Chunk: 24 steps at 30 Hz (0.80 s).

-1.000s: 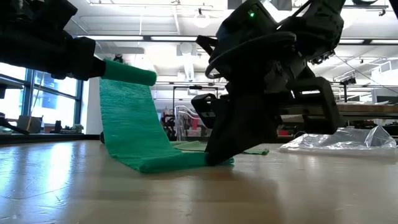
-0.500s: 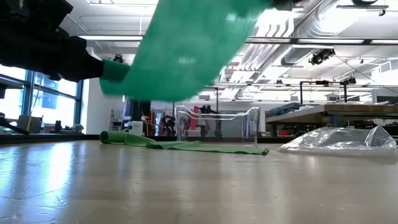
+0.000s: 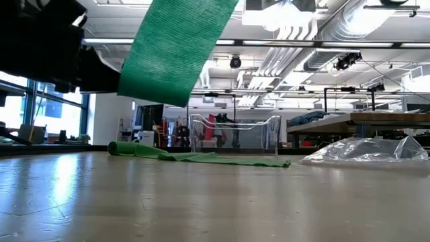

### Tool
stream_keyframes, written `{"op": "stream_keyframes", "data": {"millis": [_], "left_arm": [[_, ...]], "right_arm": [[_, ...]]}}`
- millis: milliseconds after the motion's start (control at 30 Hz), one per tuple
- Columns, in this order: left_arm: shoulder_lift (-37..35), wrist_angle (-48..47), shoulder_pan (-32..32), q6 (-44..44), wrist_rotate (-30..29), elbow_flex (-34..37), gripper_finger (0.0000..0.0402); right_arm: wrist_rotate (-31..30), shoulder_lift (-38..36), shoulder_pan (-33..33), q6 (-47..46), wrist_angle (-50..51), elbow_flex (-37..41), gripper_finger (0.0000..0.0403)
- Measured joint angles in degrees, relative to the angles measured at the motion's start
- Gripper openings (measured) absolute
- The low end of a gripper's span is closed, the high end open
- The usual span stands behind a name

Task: Roll bandage
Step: Roll the blue bandage

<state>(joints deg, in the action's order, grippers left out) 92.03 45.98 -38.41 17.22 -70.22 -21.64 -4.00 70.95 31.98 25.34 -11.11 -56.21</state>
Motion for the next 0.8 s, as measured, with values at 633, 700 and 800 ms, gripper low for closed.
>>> {"op": "stream_keyframes", "data": {"millis": [633,700,800], "left_arm": [[0.0,-4.7,0.9,0.7,27.8,-8.3,0.0001],[0.0,-4.7,0.9,0.7,30.2,-9.2,0.0001],[0.0,-4.6,0.9,0.4,33.7,-11.1,0.0001]], "right_arm": [[-15.8,-1.3,-14.6,2.0,8.8,-8.9,0.0],[-15.6,-1.3,-17.3,-0.3,10.5,-9.0,0.0],[-13.5,-1.3,-21.6,-5.4,14.5,-8.6,0.0]]}}
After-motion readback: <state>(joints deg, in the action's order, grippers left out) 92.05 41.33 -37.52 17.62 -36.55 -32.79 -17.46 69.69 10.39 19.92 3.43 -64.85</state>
